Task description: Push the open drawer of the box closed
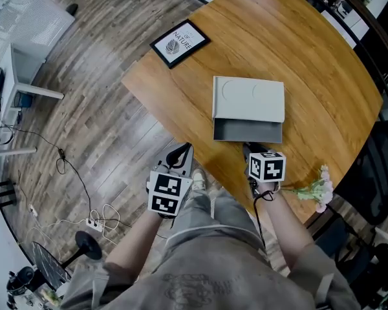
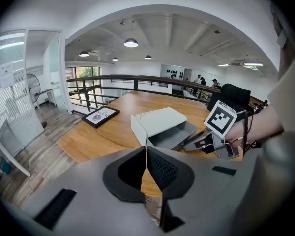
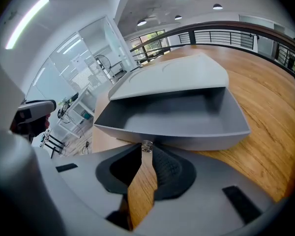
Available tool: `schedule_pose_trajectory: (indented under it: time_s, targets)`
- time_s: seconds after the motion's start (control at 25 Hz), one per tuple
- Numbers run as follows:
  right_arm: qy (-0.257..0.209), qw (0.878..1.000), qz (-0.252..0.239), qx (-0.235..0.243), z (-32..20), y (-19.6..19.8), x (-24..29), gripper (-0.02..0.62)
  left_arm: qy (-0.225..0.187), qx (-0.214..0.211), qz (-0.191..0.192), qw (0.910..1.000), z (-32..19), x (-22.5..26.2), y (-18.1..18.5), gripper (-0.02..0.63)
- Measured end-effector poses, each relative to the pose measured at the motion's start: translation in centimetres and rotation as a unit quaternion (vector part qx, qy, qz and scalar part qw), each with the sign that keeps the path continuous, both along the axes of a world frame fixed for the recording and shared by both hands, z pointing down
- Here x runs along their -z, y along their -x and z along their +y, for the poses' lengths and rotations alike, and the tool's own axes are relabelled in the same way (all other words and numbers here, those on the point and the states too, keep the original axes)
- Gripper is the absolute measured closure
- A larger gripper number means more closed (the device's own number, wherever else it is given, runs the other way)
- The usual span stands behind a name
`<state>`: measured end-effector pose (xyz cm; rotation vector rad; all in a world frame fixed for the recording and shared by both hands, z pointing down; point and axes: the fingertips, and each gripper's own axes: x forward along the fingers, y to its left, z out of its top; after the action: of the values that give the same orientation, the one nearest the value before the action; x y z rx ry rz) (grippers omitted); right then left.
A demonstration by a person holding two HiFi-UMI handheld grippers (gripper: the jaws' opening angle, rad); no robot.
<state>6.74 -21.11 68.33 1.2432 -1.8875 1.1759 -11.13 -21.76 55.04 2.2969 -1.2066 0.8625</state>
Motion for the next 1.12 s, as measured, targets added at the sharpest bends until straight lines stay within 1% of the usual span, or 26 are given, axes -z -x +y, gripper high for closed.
schedule_pose_trajectory:
  time_s: [0.2,0.56,0.72,0.88,1.0,1.12]
  targets:
    - [-0.006,1.0,-0.001,-0.002,-2.1,0.0,-0.1,0.511,-0.005,0.009,0.006,0.9999,-1.2,0.3,-0.1,0.583]
    - [-0.033,0.999,0.0,-0.008,-6.6,-0.2,-0.2,0.511,-0.013,0.017,0.01,0.9997,-2.9,0.8,-0.2,0.583]
    - [-0.053,0.998,-0.012,-0.016,-7.1,-0.1,0.0,0.509,-0.011,0.022,0.011,0.9996,-3.1,1.0,0.4,0.583]
    - [-0.055,0.998,-0.014,-0.017,-6.7,-0.3,0.9,0.472,-0.008,0.031,0.013,0.9994,-3.2,1.0,1.0,0.583]
    - [-0.056,0.997,-0.041,-0.033,-6.6,-0.5,3.1,0.476,-0.013,0.035,0.018,0.9991,-3.4,1.5,1.3,0.583]
    - [-0.081,0.993,-0.071,-0.047,-7.1,-0.3,6.5,0.515,-0.025,0.038,0.024,0.9987,-3.8,2.6,1.6,0.583]
